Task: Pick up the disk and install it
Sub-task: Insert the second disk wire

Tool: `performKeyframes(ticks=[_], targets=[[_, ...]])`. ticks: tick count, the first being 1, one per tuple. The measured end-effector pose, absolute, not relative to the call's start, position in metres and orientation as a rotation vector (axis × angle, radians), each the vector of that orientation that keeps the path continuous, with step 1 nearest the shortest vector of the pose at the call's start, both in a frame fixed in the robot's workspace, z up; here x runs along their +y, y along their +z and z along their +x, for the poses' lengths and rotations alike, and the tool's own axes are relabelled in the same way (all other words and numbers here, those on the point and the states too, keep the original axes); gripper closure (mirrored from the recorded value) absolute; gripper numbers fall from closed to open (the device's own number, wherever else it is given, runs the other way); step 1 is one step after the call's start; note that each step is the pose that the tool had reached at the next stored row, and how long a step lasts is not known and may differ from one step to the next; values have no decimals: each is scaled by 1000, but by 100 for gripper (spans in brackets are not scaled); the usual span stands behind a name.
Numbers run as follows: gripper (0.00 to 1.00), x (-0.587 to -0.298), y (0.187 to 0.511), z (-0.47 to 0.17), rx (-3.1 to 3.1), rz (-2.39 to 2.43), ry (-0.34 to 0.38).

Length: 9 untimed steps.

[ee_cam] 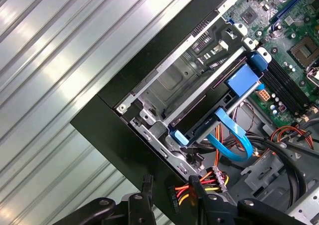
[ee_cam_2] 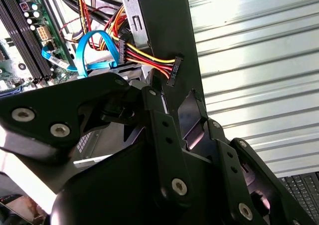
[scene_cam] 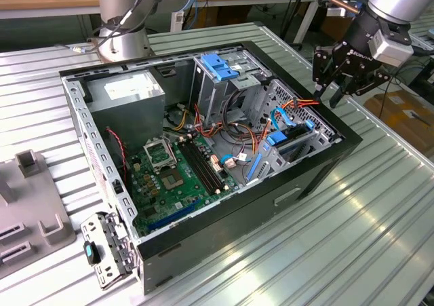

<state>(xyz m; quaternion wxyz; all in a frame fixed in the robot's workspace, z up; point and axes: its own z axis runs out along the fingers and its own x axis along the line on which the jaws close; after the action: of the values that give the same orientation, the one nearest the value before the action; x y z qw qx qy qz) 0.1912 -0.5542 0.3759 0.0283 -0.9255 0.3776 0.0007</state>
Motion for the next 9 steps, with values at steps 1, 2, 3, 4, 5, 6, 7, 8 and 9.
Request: performKeyframes(ticks=[1,2,3,4,5,6,7,8,9], targets=[[58,-554,376,191,1165,-2857,2],[58,-554,376,191,1165,-2857,2],[58,-554,376,191,1165,-2857,2],[58,-554,376,191,1165,-2857,2],[58,-554,376,191,1165,-2857,2],[58,-554,376,191,1165,-2857,2],[58,-554,376,191,1165,-2857,2],[58,-554,376,191,1165,-2856,2],[58,-554,376,191,1165,-2857,2]])
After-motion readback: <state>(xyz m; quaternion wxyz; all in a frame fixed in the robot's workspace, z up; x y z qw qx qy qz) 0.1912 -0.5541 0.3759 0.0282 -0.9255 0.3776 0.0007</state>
